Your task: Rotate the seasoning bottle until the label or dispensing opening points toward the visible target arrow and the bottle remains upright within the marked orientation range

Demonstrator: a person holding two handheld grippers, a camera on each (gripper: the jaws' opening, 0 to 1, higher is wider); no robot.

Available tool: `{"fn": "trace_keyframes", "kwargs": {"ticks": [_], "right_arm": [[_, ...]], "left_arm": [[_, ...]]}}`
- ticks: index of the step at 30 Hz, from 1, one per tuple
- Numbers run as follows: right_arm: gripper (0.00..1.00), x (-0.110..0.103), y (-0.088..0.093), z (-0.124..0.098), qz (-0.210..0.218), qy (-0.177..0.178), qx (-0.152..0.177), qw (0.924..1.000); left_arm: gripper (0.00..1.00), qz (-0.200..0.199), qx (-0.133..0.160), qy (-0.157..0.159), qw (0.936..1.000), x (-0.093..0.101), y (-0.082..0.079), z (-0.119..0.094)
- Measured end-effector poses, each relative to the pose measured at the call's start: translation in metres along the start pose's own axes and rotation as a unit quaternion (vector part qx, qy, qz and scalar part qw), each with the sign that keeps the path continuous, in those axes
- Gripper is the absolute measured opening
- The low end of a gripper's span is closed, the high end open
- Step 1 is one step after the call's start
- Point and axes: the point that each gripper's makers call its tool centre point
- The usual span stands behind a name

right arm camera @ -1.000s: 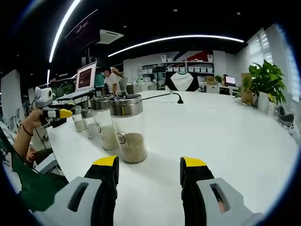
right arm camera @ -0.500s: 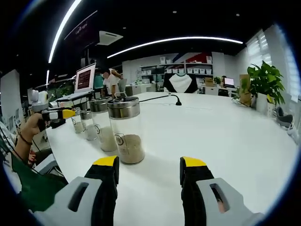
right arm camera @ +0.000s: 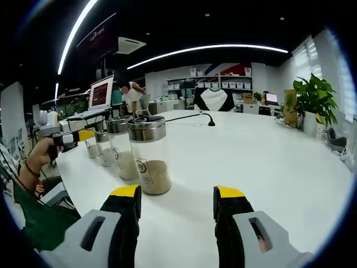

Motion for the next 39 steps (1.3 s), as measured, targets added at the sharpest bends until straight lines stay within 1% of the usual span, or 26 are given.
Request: {"fn": "trace_keyframes", "kwargs": {"ticks": [3,4,5,6,7,8,12,15,32,39], "right_arm": [[0.52,0.0021,-0.0001,-0.0004,0.001,0.002,0.000,1.0000],[0.52,0.0025,-0.0003,-0.0007,0.003,0.002,0.000,1.0000],[0.52,0.0027,-0.0010,-0.0016,0.003,0.002,0.002,1.0000],[0.52,0.0025,-0.0016,-0.0021,0.003,0.001,0.003,1.0000],[0.52,0.0024,-0.0018,-0.0027,0.002,0.001,0.003,1.0000],[0.52,0.0026,-0.0016,-0.0029,0.001,0.002,0.003,1.0000],[0.52,0.0042,-0.0014,-0.0037,0.004,0.002,0.005,1.0000],[0.52,0.0051,-0.0016,-0.0036,0.003,0.003,0.005,1.0000],[0.52,0.0031,-0.0006,-0.0002,0.003,0.000,0.000,1.0000],[0.52,0.0036,0.0001,-0.0004,0.002,0.000,-0.001,1.0000]], "left_arm": [[0.47,-0.015,0.000,-0.001,0.9999,-0.0002,-0.0001,0.0001],[0.45,-0.018,-0.001,-0.004,0.9998,-0.0012,0.0003,-0.0001],[0.42,-0.017,-0.002,-0.008,0.9998,-0.0024,0.0011,-0.0004],[0.37,-0.009,-0.009,-0.006,0.9999,-0.0004,0.0037,-0.0003],[0.36,-0.010,-0.005,-0.004,0.9999,-0.0006,0.0026,0.0007],[0.36,-0.008,-0.008,-0.004,0.9999,0.0000,0.0036,0.0013],[0.35,0.014,-0.003,-0.005,0.9999,-0.0004,0.0051,0.0023],[0.35,0.019,-0.002,-0.006,0.9998,-0.0003,0.0046,0.0023],[0.34,0.025,0.008,0.010,0.9996,-0.0001,0.0030,0.0024],[0.34,0.031,0.018,0.027,0.9990,0.0011,0.0021,0.0025]]}}
Point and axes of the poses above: the point that each gripper's makers call its tool centre point, and the gripper's own axes: z roughly forward along the fingers, x roughly to its right, y roughly out of its underside, and after that the axes turned 12 degrees about -x, right-handed
